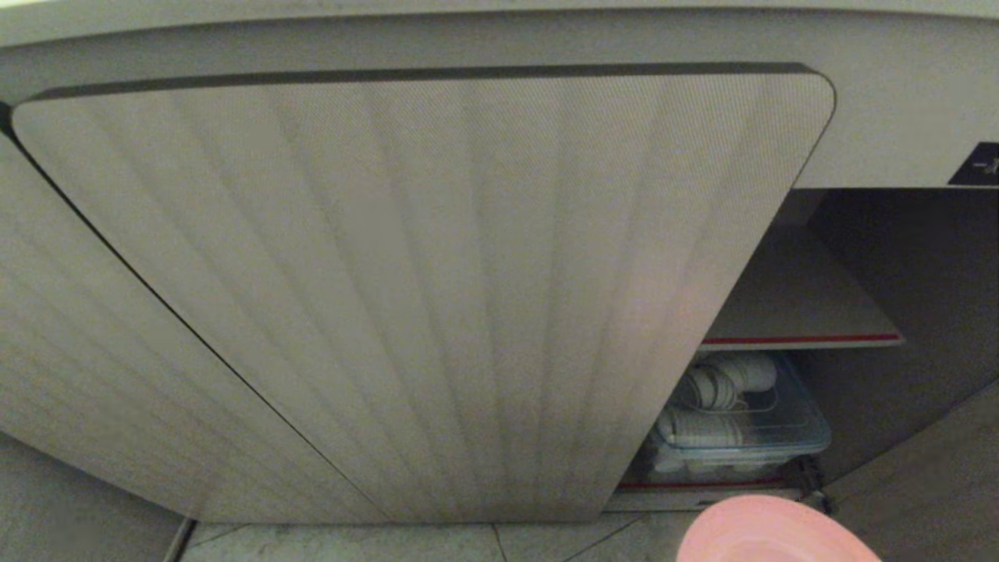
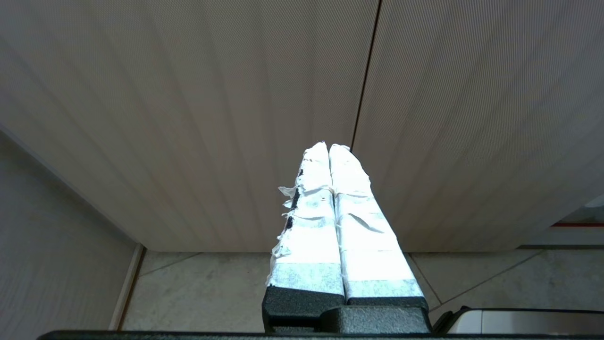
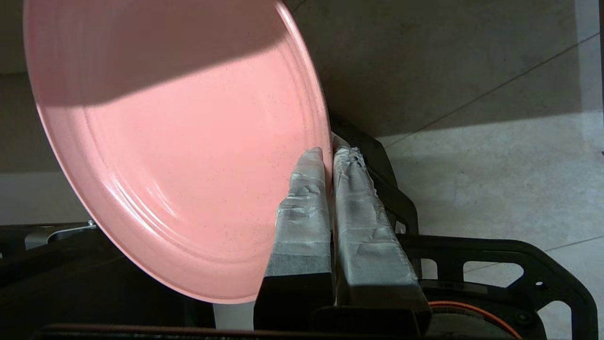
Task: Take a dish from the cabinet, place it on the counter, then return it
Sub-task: Place it on the table
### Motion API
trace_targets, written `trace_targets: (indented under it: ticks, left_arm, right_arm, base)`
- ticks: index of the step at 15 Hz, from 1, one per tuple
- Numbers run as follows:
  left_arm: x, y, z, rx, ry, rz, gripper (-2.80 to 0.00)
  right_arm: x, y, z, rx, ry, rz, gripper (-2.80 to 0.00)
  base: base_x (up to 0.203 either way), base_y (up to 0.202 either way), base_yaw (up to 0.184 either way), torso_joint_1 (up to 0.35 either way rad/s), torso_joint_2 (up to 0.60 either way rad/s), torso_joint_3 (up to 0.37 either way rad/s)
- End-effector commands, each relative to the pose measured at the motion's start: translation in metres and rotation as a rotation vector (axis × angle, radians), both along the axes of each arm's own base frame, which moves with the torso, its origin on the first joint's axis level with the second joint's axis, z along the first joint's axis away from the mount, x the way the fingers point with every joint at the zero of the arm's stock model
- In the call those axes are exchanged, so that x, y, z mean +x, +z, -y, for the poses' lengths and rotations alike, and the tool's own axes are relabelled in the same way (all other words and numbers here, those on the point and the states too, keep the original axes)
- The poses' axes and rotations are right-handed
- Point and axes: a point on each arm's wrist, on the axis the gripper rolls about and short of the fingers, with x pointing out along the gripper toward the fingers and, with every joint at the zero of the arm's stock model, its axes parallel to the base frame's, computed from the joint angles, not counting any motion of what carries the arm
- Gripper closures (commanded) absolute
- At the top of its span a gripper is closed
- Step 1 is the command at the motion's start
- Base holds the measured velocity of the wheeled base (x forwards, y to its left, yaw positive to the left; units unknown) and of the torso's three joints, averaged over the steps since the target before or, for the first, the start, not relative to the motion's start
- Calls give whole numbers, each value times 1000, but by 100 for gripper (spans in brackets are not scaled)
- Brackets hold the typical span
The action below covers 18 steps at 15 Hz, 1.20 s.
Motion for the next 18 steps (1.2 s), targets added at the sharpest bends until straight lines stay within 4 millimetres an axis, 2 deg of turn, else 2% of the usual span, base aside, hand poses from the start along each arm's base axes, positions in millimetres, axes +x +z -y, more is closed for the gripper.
trace_targets:
  ticks: [1, 18]
  left_arm:
    - [0, 0, 0, 0, 0, 1, 0]
    - [0, 0, 0, 0, 0, 1, 0]
  right_arm:
    - [-3, 1, 0, -2, 1, 24, 0]
    - [0, 3, 0, -12, 33, 32, 0]
  base:
    - [0, 0, 0, 0, 0, 0]
    - [0, 0, 0, 0, 0, 0]
